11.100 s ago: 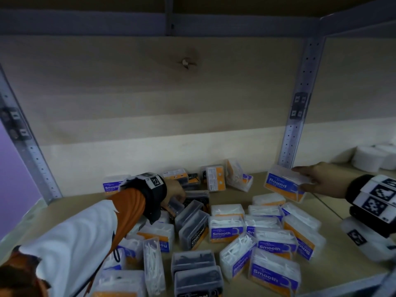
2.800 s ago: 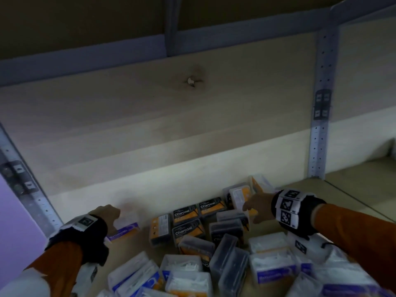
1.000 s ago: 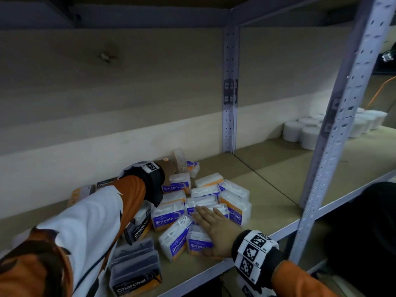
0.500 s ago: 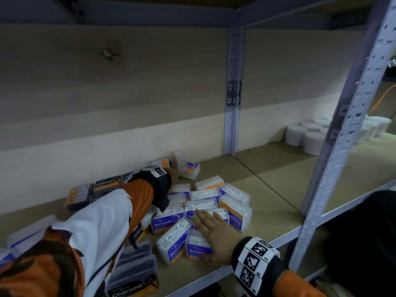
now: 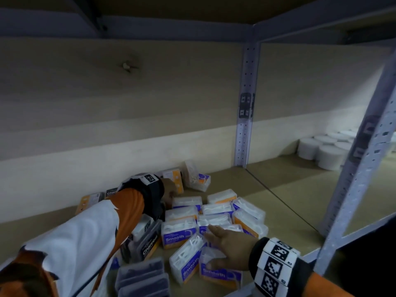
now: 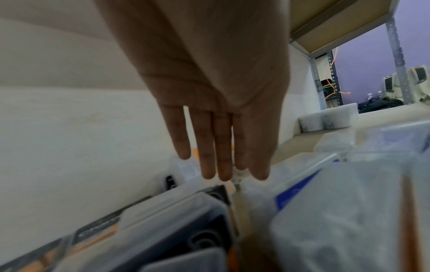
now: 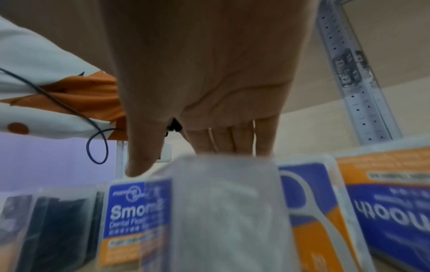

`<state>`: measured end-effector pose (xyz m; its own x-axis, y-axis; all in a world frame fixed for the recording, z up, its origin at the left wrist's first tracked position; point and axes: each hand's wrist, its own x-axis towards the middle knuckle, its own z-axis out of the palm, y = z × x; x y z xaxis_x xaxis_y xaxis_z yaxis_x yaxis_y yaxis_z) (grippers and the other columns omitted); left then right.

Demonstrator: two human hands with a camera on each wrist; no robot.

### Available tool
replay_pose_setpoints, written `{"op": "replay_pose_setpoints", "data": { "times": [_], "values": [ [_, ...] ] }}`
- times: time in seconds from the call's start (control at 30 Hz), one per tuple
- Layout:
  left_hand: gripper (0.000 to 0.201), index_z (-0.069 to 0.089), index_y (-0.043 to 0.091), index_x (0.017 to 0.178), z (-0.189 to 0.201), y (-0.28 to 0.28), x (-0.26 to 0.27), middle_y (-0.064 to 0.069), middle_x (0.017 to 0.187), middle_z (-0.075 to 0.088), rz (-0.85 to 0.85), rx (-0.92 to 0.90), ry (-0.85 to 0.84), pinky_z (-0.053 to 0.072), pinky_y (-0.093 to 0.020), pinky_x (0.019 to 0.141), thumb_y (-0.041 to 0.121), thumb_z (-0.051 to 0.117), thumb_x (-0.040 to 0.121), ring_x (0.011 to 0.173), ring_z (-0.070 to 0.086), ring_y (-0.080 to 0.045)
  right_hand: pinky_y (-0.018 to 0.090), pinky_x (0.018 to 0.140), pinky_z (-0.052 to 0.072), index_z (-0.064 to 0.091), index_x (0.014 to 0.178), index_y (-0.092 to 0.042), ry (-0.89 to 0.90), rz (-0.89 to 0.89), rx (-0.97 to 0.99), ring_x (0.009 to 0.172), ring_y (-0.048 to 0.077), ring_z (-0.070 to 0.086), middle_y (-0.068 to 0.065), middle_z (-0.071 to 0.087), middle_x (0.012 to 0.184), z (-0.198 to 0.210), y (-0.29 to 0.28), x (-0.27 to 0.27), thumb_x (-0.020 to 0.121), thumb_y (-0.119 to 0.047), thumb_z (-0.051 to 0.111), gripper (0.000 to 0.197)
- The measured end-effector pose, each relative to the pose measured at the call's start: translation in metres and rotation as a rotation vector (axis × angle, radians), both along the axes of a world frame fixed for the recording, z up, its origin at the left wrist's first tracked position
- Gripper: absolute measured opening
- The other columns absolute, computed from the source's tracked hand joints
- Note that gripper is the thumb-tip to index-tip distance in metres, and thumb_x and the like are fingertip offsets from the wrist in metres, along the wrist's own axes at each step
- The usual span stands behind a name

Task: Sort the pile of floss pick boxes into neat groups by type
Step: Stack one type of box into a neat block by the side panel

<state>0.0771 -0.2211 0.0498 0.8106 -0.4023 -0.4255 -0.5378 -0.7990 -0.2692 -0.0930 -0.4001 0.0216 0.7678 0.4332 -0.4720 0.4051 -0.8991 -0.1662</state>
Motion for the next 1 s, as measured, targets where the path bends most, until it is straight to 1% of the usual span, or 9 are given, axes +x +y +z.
{"op": "replay_pose_setpoints", "data": {
  "times": [0.1, 0.17, 0.27, 0.37, 0.5, 0.63, 0.7, 0.93, 1.0],
  "values": [
    [0.042, 0.047, 0.008, 0.138, 0.010, 0.024, 0.005, -0.009, 0.143, 0.046, 0.015, -0.066, 0.023, 0.033, -0.024, 0.102, 0.020, 0.047, 0.098, 0.130, 0.045, -0.023, 0.042, 0.109, 0.035, 0.036, 0.143, -0.008, -0.017, -0.009, -0.018, 0.132, 0.031, 0.040, 0.012, 0.035, 0.149, 0.018, 0.005, 0.011, 0.096, -0.041, 0.045, 0.058],
    [0.042, 0.044, 0.009, 0.139, 0.015, 0.042, 0.012, -0.007, 0.145, 0.044, 0.021, -0.092, 0.008, 0.031, -0.023, 0.103, 0.021, 0.045, 0.099, 0.131, 0.044, -0.022, 0.043, 0.103, 0.041, 0.047, 0.135, -0.006, -0.049, -0.013, -0.022, 0.123, 0.033, 0.049, 0.017, 0.050, 0.136, 0.026, 0.007, 0.022, 0.096, -0.036, 0.047, 0.049],
    [0.040, 0.046, 0.012, 0.138, 0.019, 0.069, 0.022, -0.007, 0.143, 0.046, 0.061, -0.084, -0.017, 0.035, -0.027, 0.104, 0.022, 0.044, 0.099, 0.130, 0.046, -0.022, 0.037, 0.106, 0.038, 0.042, 0.141, -0.010, -0.088, -0.003, -0.021, 0.128, 0.029, 0.046, 0.013, 0.046, 0.143, 0.041, 0.010, 0.042, 0.097, -0.032, 0.048, 0.050],
    [0.036, 0.051, 0.010, 0.133, 0.018, 0.096, 0.035, -0.007, 0.140, 0.049, 0.101, -0.070, -0.019, 0.038, -0.027, 0.097, 0.017, 0.041, 0.100, 0.126, 0.048, -0.024, 0.032, 0.104, 0.037, 0.043, 0.141, -0.011, -0.131, 0.014, -0.039, 0.128, 0.026, 0.046, 0.011, 0.047, 0.142, 0.058, 0.015, 0.066, 0.097, -0.029, 0.047, 0.048],
    [0.033, 0.058, 0.013, 0.128, 0.017, 0.125, 0.051, -0.003, 0.137, 0.052, 0.137, -0.108, -0.029, 0.037, -0.027, 0.104, 0.022, 0.042, 0.100, 0.125, 0.049, -0.020, 0.033, 0.101, 0.040, 0.048, 0.134, -0.004, -0.151, -0.064, -0.085, 0.122, 0.029, 0.050, 0.015, 0.051, 0.136, 0.074, 0.022, 0.103, 0.098, -0.027, 0.047, 0.044],
    [0.040, 0.045, 0.016, 0.139, 0.013, 0.142, 0.066, -0.003, 0.146, 0.042, 0.176, -0.127, -0.042, 0.032, -0.026, 0.110, 0.024, 0.041, 0.100, 0.133, 0.041, -0.019, 0.031, 0.109, 0.031, 0.038, 0.143, -0.011, -0.205, -0.133, -0.079, 0.134, 0.025, 0.039, 0.008, 0.038, 0.149, 0.079, 0.025, 0.145, 0.099, -0.029, 0.046, 0.048],
    [0.043, 0.041, 0.017, 0.141, 0.008, 0.149, 0.073, -0.002, 0.149, 0.038, 0.198, -0.122, -0.043, 0.030, -0.026, 0.112, 0.025, 0.044, 0.099, 0.136, 0.037, -0.017, 0.032, 0.108, 0.033, 0.035, 0.145, -0.014, -0.244, -0.195, -0.077, 0.134, 0.025, 0.039, 0.007, 0.035, 0.149, 0.075, 0.024, 0.165, 0.098, -0.032, 0.046, 0.052],
    [0.050, 0.036, 0.012, 0.144, -0.006, 0.156, 0.092, -0.007, 0.152, 0.031, 0.299, -0.044, -0.014, 0.032, -0.030, 0.111, 0.024, 0.049, 0.097, 0.138, 0.034, -0.021, 0.037, 0.099, 0.043, 0.041, 0.135, 0.002, -0.285, -0.335, -0.106, 0.121, 0.031, 0.051, 0.018, 0.048, 0.135, 0.054, 0.032, 0.217, 0.095, -0.043, 0.047, 0.061],
    [0.050, 0.036, 0.008, 0.144, -0.011, 0.157, 0.097, -0.010, 0.152, 0.032, 0.323, -0.054, -0.016, 0.035, -0.026, 0.100, 0.024, 0.048, 0.098, 0.133, 0.038, -0.020, 0.037, 0.093, 0.046, 0.048, 0.127, 0.003, -0.274, -0.346, -0.128, 0.112, 0.032, 0.056, 0.019, 0.055, 0.126, 0.044, 0.036, 0.229, 0.096, -0.043, 0.046, 0.056]
  ]
}}
